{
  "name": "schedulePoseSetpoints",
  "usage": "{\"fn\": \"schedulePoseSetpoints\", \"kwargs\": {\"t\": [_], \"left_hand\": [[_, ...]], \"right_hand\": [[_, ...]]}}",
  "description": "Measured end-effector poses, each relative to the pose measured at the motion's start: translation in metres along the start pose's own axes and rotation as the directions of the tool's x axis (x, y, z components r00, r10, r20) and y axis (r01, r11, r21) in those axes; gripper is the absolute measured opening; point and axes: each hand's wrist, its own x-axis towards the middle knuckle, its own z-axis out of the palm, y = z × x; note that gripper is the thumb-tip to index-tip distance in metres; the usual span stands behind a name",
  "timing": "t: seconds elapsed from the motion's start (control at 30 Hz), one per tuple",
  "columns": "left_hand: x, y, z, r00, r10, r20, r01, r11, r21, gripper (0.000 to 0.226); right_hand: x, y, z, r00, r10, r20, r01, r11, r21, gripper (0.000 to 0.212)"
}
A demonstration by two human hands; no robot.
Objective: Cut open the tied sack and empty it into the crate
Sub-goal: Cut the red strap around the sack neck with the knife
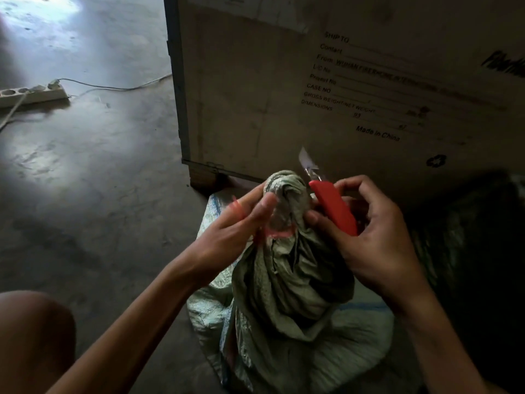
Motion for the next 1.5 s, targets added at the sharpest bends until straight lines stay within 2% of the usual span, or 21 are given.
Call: {"fn": "schedulePoseSetpoints", "kwargs": {"t": [0.07, 0.27, 0.5, 0.63, 0.7, 0.8, 0.87, 0.93, 1.0, 1.07, 1.17, 1.2, 1.23, 1.3, 1.4, 1.5], "left_hand": [[-0.002, -0.002, 0.002, 0.999, -0.003, 0.050, 0.000, 0.998, 0.056, 0.042], [-0.003, -0.001, 0.000, 0.999, 0.001, 0.041, -0.005, 0.995, 0.099, 0.034], [-0.005, 0.015, -0.011, 0.979, -0.069, 0.194, 0.041, 0.988, 0.147, 0.031], [-0.006, 0.019, -0.018, 0.962, -0.109, 0.252, 0.068, 0.984, 0.167, 0.033], [-0.004, 0.016, -0.018, 0.971, -0.127, 0.203, 0.108, 0.989, 0.102, 0.044], [-0.001, 0.009, -0.021, 0.977, -0.157, 0.142, 0.163, 0.986, -0.031, 0.072], [0.000, 0.006, -0.023, 0.970, -0.208, 0.124, 0.223, 0.967, -0.123, 0.075], [-0.001, 0.006, -0.023, 0.965, -0.227, 0.131, 0.246, 0.956, -0.157, 0.063], [-0.003, 0.008, -0.024, 0.969, -0.208, 0.135, 0.217, 0.975, -0.055, 0.051], [-0.004, 0.012, -0.026, 0.980, -0.169, 0.102, 0.154, 0.978, 0.140, 0.045], [-0.004, 0.015, -0.029, 0.999, -0.034, -0.030, 0.044, 0.858, 0.512, 0.046], [-0.004, 0.015, -0.029, 0.998, 0.013, -0.069, 0.029, 0.820, 0.572, 0.052], [-0.004, 0.016, -0.028, 0.995, 0.048, -0.089, 0.011, 0.820, 0.572, 0.057], [-0.003, 0.016, -0.029, 0.994, 0.079, -0.074, -0.035, 0.883, 0.468, 0.058], [-0.003, 0.017, -0.030, 0.992, 0.077, -0.103, -0.028, 0.913, 0.407, 0.061], [-0.002, 0.013, -0.024, 0.963, 0.037, -0.268, 0.061, 0.936, 0.348, 0.067]], "right_hand": [[-0.001, 0.000, -0.001, 1.000, 0.009, 0.006, -0.009, 1.000, 0.008, 0.046], [0.001, 0.008, -0.001, 0.998, 0.045, 0.033, -0.047, 0.995, 0.084, 0.048], [0.008, 0.008, -0.018, 0.988, 0.057, 0.143, -0.085, 0.976, 0.201, 0.039], [0.012, 0.009, -0.030, 0.962, 0.073, 0.263, -0.139, 0.961, 0.240, 0.036], [0.012, 0.010, -0.027, 0.970, 0.068, 0.234, -0.120, 0.969, 0.216, 0.032], [0.012, 0.015, -0.018, 0.996, 0.058, 0.074, -0.068, 0.988, 0.141, 0.024], [0.012, 0.017, -0.014, 0.997, 0.073, -0.017, -0.071, 0.995, 0.070, 0.024], [0.013, 0.020, -0.012, 0.993, 0.087, -0.079, -0.085, 0.996, 0.025, 0.027], [0.012, 0.022, -0.010, 0.991, 0.080, -0.111, -0.082, 0.997, -0.014, 0.029], [0.012, 0.025, -0.005, 0.991, 0.057, -0.124, -0.063, 0.997, -0.046, 0.030], [0.012, 0.031, 0.003, 0.993, 0.039, -0.111, -0.047, 0.997, -0.064, 0.026], [0.012, 0.032, 0.005, 0.992, 0.038, -0.118, -0.048, 0.996, -0.076, 0.027], [0.012, 0.032, 0.007, 0.991, 0.035, -0.131, -0.047, 0.995, -0.091, 0.028], [0.011, 0.031, 0.008, 0.986, 0.032, -0.161, -0.048, 0.995, -0.092, 0.026], [0.010, 0.030, 0.009, 0.985, 0.031, -0.170, -0.034, 0.999, -0.014, 0.023], [0.006, 0.025, 0.010, 0.993, 0.054, -0.109, -0.045, 0.996, 0.081, 0.022]]}}
